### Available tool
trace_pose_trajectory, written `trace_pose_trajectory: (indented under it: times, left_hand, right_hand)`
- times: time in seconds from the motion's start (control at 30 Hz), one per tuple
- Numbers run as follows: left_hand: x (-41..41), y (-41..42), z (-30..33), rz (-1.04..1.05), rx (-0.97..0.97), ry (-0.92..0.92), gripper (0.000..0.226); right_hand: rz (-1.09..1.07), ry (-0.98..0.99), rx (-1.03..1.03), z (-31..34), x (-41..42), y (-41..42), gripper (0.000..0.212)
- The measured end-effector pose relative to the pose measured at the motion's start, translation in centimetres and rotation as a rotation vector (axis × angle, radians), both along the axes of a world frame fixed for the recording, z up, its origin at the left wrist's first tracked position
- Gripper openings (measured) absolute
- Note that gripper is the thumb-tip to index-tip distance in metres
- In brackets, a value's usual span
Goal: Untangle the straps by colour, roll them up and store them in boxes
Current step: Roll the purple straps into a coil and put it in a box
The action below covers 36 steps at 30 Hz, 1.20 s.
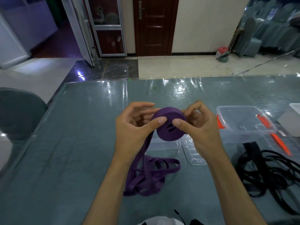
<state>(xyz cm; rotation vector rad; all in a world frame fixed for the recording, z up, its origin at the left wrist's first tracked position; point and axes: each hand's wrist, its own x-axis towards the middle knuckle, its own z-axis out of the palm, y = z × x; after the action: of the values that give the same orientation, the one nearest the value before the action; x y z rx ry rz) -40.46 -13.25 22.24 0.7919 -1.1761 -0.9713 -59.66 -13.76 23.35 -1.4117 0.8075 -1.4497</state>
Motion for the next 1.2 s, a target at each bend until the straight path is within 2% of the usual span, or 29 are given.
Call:
trace_pose_trajectory:
  times: [0.1,0.2,0.27,0.37,0.6,0.77,0.87,0.97,1.1,1.2]
  left_hand:
    - [-0.1,0.0,-0.4,-0.001,0.033,-0.044,0.033]
    - [0.4,-0.2,-0.5,-0.034,0.051,-0.088,0.039]
    - [0.8,-0.3,-0.5,-0.056,0.043,-0.07,0.044]
    - [0.8,-0.5,-0.8,-0.063,0.036,-0.056,0.043]
    - [0.7,-0.9,-1.5,-0.049,0.064,-0.081,0.037]
    - [0.4,-0.9,-1.4,0.021,0.031,-0.052,0.033]
    - [0.3,-0.8,-1.6,0.022,0.023,-0.019,0.024]
    - [0.2,-0.9,-2.0,0.007,0.025,-0.046,0.02]
    - [0.8,-0.8,-1.9,-0.141,0.073,-0.061,0.031]
    - [1.3,-0.8,-1.4,-0.148,0.042,-0.072,0.033]
  right_hand:
    - [-0.07,0.006,-0.049,0.4,0.1,0.0,0.039]
    - [-0.109,-0.081,-0.067,0.4,0.2,-0.1,0.03]
    - [-0.053,-0.076,-0.015,0.4,-0.1,-0.1,0.028]
    - [-0.023,-0.034,0.056,0.4,-0.9,0.0,0.032]
    - [-0.084,-0.083,0.034,-0.6,0.0,0.3,0.031]
    - [-0.041,-0.131,0.128,-1.3,0.1,0.1,0.042]
    - [0.031,-0.079,0.178,-1.2,-0.2,0.1,0.034]
    - [-0.015,0.007,0.155,-0.9,-0.3,0.0,0.027]
    - [-0.069,-0.018,0.083,-0.9,-0.4,-0.2,0.033]
    - [0.014,-0.043,0.118,-1.0,-0.5,-0.2,0.031]
